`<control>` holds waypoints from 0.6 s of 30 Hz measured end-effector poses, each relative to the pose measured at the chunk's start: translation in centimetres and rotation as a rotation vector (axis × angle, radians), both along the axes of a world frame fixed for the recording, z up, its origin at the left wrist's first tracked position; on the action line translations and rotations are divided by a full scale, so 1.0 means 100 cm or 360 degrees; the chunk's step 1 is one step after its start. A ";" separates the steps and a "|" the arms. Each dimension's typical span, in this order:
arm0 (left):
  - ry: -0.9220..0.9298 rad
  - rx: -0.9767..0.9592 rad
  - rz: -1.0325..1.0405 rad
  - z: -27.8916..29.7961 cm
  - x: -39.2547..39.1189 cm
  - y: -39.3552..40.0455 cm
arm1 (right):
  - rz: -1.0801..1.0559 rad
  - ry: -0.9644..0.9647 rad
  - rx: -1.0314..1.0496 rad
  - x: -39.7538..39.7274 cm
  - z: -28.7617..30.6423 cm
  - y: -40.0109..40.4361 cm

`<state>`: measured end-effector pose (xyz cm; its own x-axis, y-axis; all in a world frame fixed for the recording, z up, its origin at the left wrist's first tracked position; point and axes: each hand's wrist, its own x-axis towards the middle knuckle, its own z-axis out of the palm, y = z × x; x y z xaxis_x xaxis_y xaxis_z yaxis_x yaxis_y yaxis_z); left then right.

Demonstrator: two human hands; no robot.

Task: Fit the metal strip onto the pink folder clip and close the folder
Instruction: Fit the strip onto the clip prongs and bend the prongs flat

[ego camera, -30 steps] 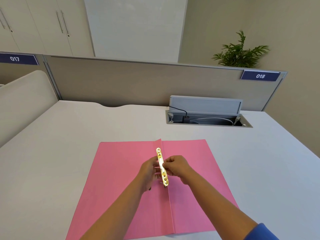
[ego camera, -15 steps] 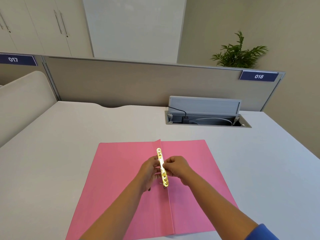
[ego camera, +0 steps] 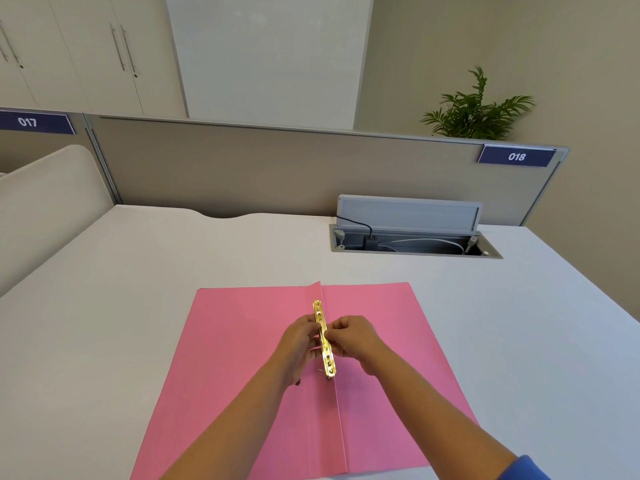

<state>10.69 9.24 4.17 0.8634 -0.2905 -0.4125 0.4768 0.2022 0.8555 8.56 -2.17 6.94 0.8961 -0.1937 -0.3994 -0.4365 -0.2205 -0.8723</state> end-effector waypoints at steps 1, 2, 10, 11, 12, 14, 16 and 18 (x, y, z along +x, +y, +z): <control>0.0002 -0.0005 0.0000 0.000 0.000 0.000 | -0.0004 0.0005 0.0003 0.000 -0.001 0.000; 0.0002 -0.0011 0.0001 -0.001 0.000 0.000 | -0.0004 0.0007 0.0009 0.000 -0.001 -0.001; -0.0025 -0.0051 0.0014 -0.001 0.001 0.000 | -0.0021 -0.0028 0.0047 -0.001 -0.003 0.000; -0.0030 -0.0054 0.0004 -0.001 0.001 0.000 | -0.0019 -0.0025 0.0050 -0.001 -0.004 0.000; -0.0034 -0.0058 -0.0006 -0.001 0.000 0.000 | -0.0016 -0.0022 0.0055 -0.001 -0.004 0.000; -0.0039 -0.0060 -0.0014 -0.002 0.000 0.000 | -0.0013 -0.0018 0.0060 -0.001 -0.005 0.000; -0.0041 -0.0065 -0.0008 -0.003 0.000 0.001 | -0.0014 -0.0019 0.0065 -0.001 -0.005 -0.001; -0.0044 -0.0083 0.0004 -0.004 0.001 0.001 | -0.0015 -0.0024 0.0087 -0.001 -0.005 0.000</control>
<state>10.74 9.33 3.76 0.8750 -0.3088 -0.3730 0.4527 0.2482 0.8564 8.44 -2.20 6.45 0.9003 -0.1805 -0.3961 -0.4251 -0.1681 -0.8894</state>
